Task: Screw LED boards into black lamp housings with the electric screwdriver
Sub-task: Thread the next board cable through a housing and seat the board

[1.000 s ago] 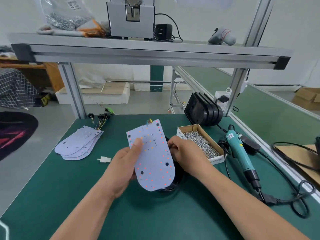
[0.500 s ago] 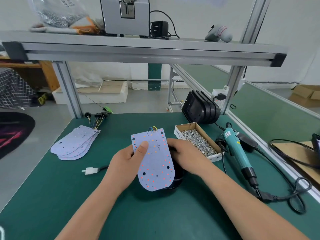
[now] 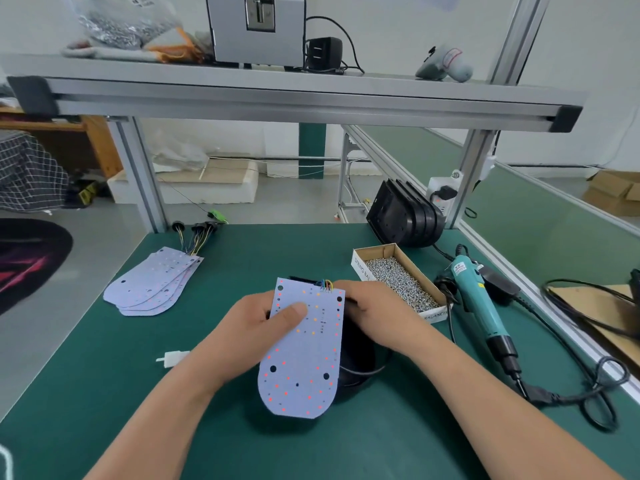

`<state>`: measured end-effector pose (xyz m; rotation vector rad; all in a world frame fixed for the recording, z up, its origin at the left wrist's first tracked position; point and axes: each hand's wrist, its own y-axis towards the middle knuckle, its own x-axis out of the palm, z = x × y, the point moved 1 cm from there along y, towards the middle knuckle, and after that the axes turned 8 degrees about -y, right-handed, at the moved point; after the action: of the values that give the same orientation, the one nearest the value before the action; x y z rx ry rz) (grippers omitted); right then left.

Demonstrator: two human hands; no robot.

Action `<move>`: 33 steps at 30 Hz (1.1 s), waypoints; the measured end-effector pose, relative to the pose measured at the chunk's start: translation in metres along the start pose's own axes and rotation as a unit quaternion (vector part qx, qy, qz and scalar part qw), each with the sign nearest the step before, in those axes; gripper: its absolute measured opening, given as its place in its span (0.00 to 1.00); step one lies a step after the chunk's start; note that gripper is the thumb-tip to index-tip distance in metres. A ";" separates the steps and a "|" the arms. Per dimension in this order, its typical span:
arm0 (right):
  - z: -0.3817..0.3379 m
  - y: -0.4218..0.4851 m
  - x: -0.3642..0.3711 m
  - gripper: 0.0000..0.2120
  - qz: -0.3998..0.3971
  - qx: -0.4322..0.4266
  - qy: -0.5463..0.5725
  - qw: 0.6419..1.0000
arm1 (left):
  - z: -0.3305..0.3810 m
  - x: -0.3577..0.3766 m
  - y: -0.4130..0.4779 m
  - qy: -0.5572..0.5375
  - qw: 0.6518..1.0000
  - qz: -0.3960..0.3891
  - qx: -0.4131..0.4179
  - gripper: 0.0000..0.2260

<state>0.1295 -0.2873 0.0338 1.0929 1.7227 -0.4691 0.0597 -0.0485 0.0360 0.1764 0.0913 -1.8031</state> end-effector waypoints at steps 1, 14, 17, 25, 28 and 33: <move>0.000 0.000 0.002 0.15 0.007 0.003 -0.008 1.000 | -0.002 0.000 0.001 -0.002 1.000 0.017 0.000 0.13; -0.005 -0.033 -0.007 0.25 -0.028 0.039 0.131 0.990 | -0.016 0.013 0.005 -0.010 0.987 0.157 -0.030 0.23; -0.014 -0.030 0.002 0.24 -0.008 0.054 0.072 0.996 | -0.016 0.016 0.006 -0.024 0.986 0.161 -0.021 0.19; -0.014 -0.020 0.011 0.11 0.026 0.084 0.210 0.974 | -0.014 0.008 0.011 -0.162 0.967 0.191 -0.038 0.20; -0.011 -0.019 0.010 0.10 0.023 0.098 0.202 0.974 | -0.016 -0.016 0.010 0.096 0.962 0.248 -0.058 0.14; -0.007 -0.017 0.006 0.09 0.005 0.106 0.186 0.977 | -0.021 -0.022 0.007 0.430 0.880 0.169 -0.110 0.16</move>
<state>0.1107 -0.2878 0.0283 1.4111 2.0251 -0.4716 0.0734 -0.0259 0.0191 0.7743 0.8419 -1.2371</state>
